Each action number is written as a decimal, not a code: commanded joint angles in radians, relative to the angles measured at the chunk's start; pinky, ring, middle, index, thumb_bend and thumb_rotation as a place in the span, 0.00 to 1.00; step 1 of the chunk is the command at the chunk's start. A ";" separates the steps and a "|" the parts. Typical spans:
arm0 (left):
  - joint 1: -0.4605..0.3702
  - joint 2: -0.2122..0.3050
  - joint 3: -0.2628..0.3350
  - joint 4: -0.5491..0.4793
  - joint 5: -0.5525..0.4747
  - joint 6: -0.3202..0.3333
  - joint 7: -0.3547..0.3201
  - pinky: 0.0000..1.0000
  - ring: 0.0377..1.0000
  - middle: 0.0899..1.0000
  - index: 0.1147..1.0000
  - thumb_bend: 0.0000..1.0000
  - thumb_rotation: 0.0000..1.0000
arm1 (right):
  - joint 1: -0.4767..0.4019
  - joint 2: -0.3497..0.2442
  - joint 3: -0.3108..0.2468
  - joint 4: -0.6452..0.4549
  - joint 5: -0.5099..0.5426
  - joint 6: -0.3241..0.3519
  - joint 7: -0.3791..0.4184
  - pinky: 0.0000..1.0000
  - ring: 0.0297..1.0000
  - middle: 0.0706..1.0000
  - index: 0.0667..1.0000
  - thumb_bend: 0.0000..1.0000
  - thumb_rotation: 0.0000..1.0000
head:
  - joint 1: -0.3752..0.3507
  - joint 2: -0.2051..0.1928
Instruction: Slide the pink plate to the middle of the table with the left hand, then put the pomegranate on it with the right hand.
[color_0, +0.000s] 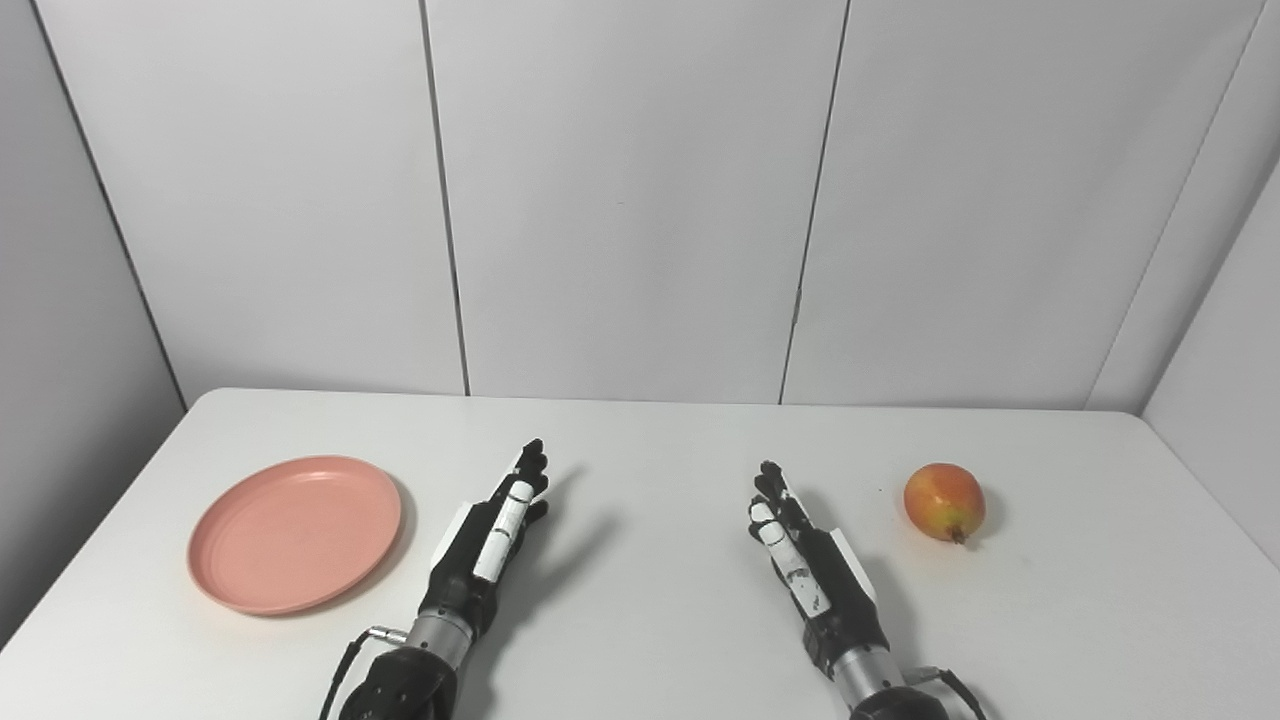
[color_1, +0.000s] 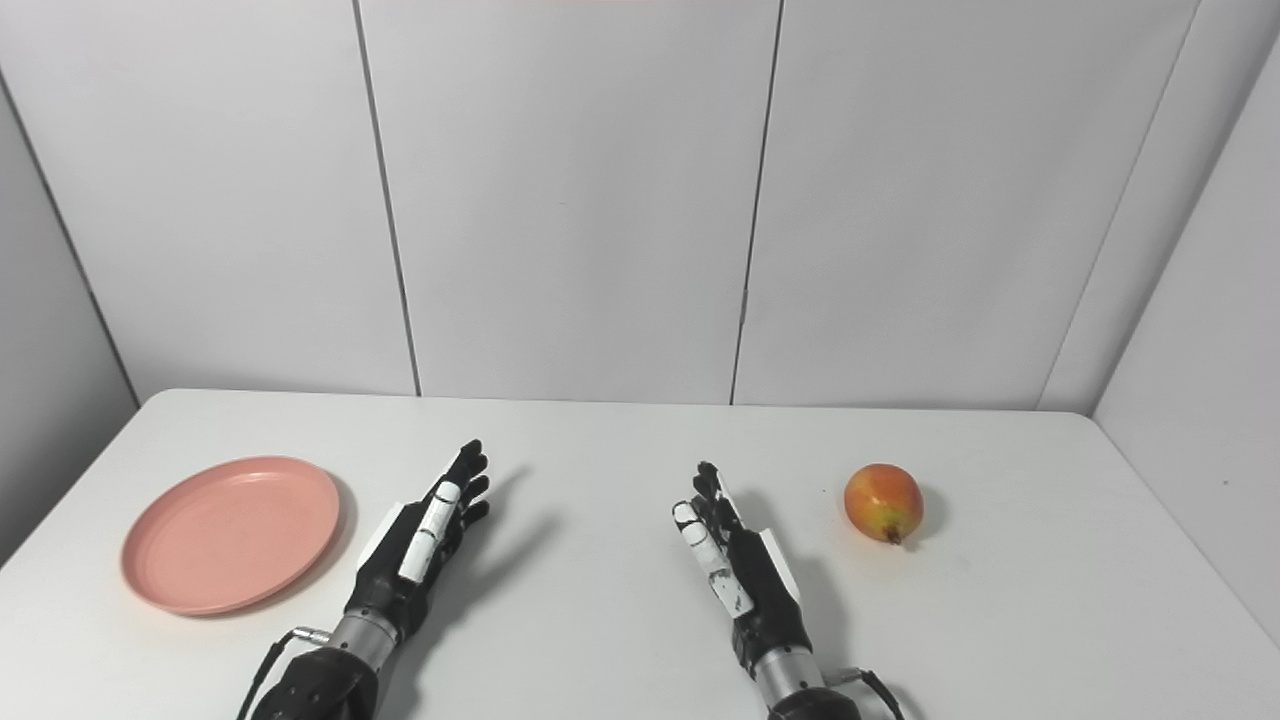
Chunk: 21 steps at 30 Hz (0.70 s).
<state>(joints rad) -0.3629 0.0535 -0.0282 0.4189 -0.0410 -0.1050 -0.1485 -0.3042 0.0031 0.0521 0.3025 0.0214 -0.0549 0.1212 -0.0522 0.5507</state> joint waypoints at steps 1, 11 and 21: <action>0.006 0.004 0.006 0.015 -0.003 -0.001 0.007 0.96 0.98 1.00 1.00 0.50 1.00 | -0.016 -0.003 0.000 -0.004 0.004 -0.018 0.002 0.96 0.99 1.00 1.00 0.64 0.85 | 0.000 0.002; 0.006 0.008 0.005 0.016 -0.007 -0.004 -0.004 0.96 0.99 1.00 1.00 0.49 1.00 | -0.022 0.000 -0.008 0.007 0.014 -0.032 -0.001 0.96 1.00 1.00 1.00 0.63 0.83 | -0.002 0.002; 0.012 0.011 0.001 0.002 -0.011 -0.002 -0.014 0.97 0.99 1.00 1.00 0.50 1.00 | -0.021 0.004 -0.020 -0.004 0.055 -0.027 0.013 0.97 1.00 1.00 1.00 0.60 0.80 | -0.003 0.006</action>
<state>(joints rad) -0.3625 0.0545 -0.0280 0.4162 -0.0498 -0.1017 -0.1553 -0.3058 0.0050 0.0385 0.3046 0.0626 -0.0552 0.1270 -0.0568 0.5553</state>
